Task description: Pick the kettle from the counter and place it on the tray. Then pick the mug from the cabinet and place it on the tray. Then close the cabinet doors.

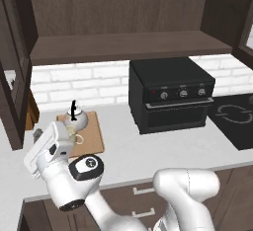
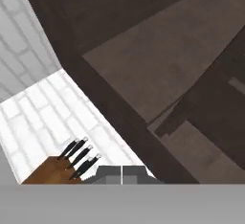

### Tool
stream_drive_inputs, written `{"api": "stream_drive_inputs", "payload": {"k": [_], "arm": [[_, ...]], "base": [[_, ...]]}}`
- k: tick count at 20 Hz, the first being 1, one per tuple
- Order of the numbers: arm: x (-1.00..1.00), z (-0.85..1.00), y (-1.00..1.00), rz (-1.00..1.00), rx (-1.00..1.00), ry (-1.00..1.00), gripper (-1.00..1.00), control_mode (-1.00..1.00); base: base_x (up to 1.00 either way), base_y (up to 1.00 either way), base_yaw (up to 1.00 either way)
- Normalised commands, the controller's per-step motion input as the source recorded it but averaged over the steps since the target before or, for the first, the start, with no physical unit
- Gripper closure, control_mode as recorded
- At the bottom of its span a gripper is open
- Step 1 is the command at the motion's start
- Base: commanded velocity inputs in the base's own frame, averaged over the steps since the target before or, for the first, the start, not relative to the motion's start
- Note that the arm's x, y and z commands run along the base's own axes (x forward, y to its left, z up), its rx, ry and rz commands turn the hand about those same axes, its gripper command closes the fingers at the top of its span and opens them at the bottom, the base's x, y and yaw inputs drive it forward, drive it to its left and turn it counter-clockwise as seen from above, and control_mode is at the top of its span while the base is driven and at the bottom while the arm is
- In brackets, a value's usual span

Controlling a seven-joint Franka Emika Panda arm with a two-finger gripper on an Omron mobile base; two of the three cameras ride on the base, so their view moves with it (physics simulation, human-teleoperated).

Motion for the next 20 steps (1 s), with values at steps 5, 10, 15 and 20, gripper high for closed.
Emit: {"api": "stream_drive_inputs", "payload": {"k": [5,10,15,20], "arm": [[-0.02,0.06,0.24,-0.21,-0.10,-0.23,1.00,-1.00],[-0.22,0.59,0.42,-0.28,0.00,-0.14,1.00,-1.00],[-0.02,-0.07,0.18,-0.05,-0.09,0.00,1.00,-1.00],[0.03,-0.37,0.01,-0.05,-0.25,-0.08,1.00,-1.00]], "base": [[0.00,0.00,0.00],[0.00,0.00,0.00],[0.00,0.00,0.00],[0.00,0.00,0.00]]}}
